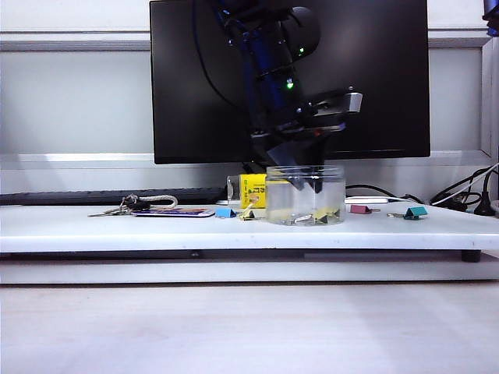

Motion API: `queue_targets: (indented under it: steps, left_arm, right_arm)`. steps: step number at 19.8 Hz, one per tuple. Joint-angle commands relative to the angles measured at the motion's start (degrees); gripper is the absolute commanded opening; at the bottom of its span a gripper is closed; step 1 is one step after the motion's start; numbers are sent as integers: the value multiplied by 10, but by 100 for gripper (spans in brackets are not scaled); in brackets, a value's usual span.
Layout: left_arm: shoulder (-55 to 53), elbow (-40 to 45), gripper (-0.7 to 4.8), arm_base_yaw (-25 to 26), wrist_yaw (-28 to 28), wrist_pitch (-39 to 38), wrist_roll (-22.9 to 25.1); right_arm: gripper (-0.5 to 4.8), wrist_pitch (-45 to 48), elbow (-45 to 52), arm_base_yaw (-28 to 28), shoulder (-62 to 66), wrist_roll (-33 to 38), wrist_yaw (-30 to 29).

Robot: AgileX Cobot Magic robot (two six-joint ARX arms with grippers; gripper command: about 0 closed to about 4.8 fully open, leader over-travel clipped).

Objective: Take the clips out of the round transparent plastic box and place them on the table.

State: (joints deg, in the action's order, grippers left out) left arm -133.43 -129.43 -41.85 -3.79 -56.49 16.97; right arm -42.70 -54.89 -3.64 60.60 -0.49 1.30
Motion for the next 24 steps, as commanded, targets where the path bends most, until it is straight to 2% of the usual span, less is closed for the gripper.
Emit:
queue_targets:
  steps: [1, 7, 9, 24]
  left_arm:
    - [1, -3, 160, -1, -1, -18, 2]
    - [1, -3, 160, -1, -9, -37, 7]
    - [1, -3, 160, -1, -30, -36, 7]
    - [-30, -3, 160, 0, -23, -21, 14]
  right_arm:
    - [115, 11, -1, 0, -2, 0, -2]
    - [115, 12, -1, 0, -2, 0, -2]
    - [115, 12, -1, 0, -2, 0, -2]
    - [115, 13, -1, 0, -2, 0, -2]
